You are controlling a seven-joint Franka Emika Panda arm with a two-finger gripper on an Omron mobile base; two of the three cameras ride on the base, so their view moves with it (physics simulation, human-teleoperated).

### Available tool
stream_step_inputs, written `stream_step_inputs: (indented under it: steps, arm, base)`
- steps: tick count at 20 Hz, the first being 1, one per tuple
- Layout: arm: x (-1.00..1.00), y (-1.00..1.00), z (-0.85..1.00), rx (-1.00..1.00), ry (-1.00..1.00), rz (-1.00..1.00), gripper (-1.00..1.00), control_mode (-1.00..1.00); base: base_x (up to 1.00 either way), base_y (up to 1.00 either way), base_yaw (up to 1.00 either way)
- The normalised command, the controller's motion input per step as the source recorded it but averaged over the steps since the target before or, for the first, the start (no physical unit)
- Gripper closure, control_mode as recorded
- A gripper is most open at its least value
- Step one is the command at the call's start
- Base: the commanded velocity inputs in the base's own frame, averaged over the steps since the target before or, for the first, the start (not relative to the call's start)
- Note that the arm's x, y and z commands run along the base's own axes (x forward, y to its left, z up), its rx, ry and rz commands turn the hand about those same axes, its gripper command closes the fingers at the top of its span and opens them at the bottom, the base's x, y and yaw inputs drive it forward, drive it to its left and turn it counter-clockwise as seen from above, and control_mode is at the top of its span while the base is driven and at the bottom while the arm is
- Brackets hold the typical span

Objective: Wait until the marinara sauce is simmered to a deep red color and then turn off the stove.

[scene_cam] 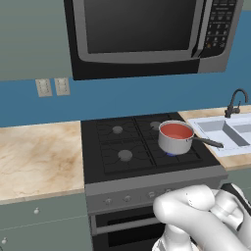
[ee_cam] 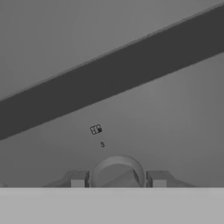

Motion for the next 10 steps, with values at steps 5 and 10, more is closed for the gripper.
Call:
stream_step_inputs:
  steps: [5, 10]
  arm:
    - [0.0, 0.0, 0.0, 0.1, 0.0, 0.0, 1.0, -1.0]
    - [0.0, 0.0, 0.03, 0.1, 0.0, 0.0, 1.0, -1.0]
  base:
    - [0.0, 0.0, 0.0]
    - [0.0, 0.0, 0.0]
